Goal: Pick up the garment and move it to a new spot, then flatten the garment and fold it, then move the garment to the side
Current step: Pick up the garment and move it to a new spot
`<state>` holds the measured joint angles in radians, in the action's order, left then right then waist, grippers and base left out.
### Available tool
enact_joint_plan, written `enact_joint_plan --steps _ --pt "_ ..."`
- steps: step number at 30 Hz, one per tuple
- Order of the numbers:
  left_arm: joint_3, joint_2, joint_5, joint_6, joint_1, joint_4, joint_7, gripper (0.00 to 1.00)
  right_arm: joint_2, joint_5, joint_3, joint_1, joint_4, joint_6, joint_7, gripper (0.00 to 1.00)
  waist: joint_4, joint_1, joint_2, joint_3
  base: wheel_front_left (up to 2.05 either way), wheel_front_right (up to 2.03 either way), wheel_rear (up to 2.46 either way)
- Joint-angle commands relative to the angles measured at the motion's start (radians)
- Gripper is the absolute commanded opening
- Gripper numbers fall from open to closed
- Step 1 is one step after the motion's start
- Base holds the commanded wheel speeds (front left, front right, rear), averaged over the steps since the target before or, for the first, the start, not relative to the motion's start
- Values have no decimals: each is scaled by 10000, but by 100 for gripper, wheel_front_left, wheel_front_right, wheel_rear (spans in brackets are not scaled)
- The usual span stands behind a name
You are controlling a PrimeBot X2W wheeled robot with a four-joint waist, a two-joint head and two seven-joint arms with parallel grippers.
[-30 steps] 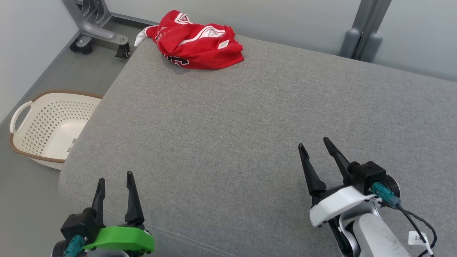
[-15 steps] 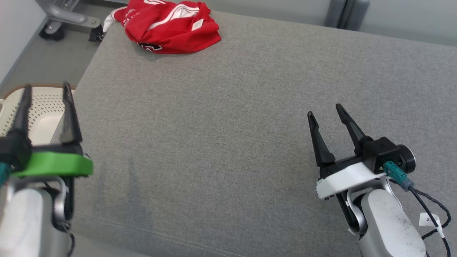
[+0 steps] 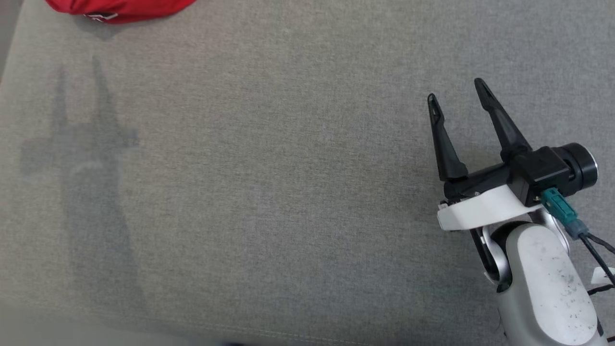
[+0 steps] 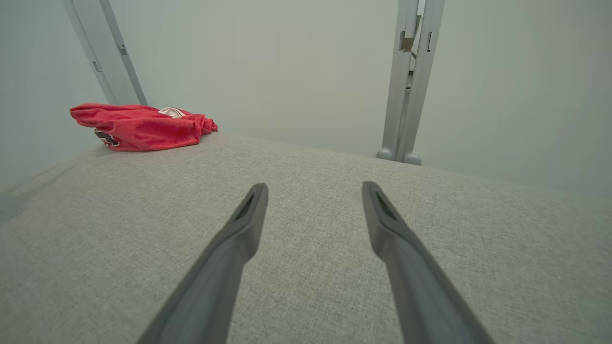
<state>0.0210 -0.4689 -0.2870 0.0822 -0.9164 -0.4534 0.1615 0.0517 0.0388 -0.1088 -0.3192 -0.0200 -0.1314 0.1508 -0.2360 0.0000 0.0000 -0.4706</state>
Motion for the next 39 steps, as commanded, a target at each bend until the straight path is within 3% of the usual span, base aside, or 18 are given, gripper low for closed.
enact_joint_plan --steps 1,7,13,14,16,17,29,35,39 --pt "38 2 -27 66 -371 -404 89 100 29 92 11 -126 -273 16 -82 100 1117 0 0 -1743 0 0 0" --pt "187 240 -468 234 -1307 -2061 177 100 145 270 120 60 -1232 16 -312 100 1230 0 0 -2603 0 0 0" --pt "320 255 -554 283 -1794 -3361 346 100 161 443 33 20 -2003 16 -252 100 1183 0 0 -2780 0 0 0" --pt "345 237 -535 283 -1849 -3510 325 65 159 442 -15 9 -2075 16 -242 100 1176 0 0 -2751 0 0 0" --pt "392 190 -477 253 -1938 -3817 219 11 148 423 -161 -20 -2207 16 -215 100 1163 0 0 -2622 0 0 0" --pt "413 177 -468 258 -1951 -3911 166 0 141 395 -215 -25 -2227 16 -193 100 1157 0 0 -2543 0 0 0" --pt "784 -444 -172 354 -2345 -4209 -899 0 33 -70 -210 111 -1267 16 377 100 1489 0 0 -599 0 0 0" --pt "1435 -331 -40 446 -2593 -3549 -861 0 -9 -500 -20 364 -533 16 755 100 1880 0 0 752 0 0 0" --pt "2417 -4 -206 481 -2554 -2548 -434 0 -5 -1158 143 594 53 16 992 100 2470 0 0 1821 0 0 0"
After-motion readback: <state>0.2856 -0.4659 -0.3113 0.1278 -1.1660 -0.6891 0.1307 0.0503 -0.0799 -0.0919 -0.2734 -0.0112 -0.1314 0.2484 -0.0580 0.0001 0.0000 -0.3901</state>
